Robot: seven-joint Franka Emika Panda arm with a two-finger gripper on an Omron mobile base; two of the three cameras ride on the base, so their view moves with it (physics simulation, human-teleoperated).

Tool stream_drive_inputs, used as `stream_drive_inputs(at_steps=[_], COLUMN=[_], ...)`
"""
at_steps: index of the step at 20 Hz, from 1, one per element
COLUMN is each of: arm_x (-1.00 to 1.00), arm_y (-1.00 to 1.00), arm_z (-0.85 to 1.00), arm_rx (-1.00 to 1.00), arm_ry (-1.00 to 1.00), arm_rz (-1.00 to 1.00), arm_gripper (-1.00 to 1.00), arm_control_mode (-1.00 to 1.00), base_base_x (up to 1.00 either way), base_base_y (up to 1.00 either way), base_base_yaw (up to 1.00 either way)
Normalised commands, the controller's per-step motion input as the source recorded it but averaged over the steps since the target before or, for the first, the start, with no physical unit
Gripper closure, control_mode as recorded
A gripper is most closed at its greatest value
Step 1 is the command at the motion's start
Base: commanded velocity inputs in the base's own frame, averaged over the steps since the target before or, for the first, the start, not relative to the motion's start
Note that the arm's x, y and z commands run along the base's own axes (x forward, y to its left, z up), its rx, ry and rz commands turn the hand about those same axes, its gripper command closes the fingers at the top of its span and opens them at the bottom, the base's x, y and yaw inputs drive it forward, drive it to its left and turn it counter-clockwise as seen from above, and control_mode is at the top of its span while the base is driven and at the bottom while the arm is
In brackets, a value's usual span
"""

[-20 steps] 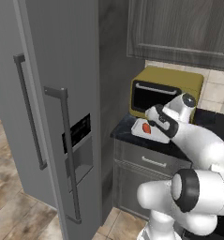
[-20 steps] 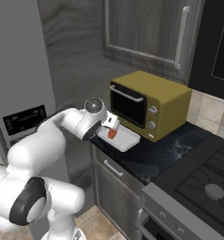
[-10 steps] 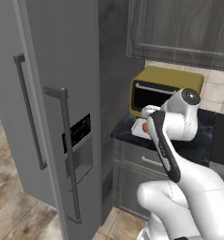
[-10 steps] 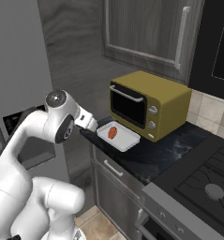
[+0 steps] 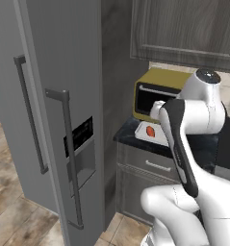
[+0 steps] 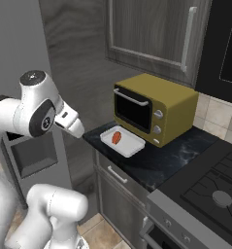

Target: Take the sweet potato and tomato out of the freezer and place them in the tupperware container on the counter. Then put the tupperware containing the vegetables back in the freezer.

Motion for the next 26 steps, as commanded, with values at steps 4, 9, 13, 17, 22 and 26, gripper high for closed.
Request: stream_drive_inputs(at_steps=[4,9,13,17,22,26], arm_x=[-0.77,-0.69,-0.66,0.00,0.00,0.00], arm_y=[0.00,0.00,0.00,0.00,0.00,0.00], arm_z=[0.27,0.02,0.00,0.00,0.00,0.00], arm_rx=[0.02,0.00,0.00,0.00,0.00,0.00], arm_ry=[0.19,0.02,-0.06,0.00,0.00,0.00], arm_rz=[0.00,0.00,0.00,0.00,0.00,0.00], arm_gripper=[-1.00,-1.00,-1.00,-1.00,-1.00,-1.00], arm_control_mode=[-1.00,-1.00,-1.00,1.00,1.00,1.00], base_base_x=[0.00,0.00,0.00,-1.00,-1.00,-1.00], base_base_y=[0.00,0.00,0.00,0.07,0.60,1.00], base_base_yaw=[0.00,0.00,0.00,0.00,0.00,0.00])
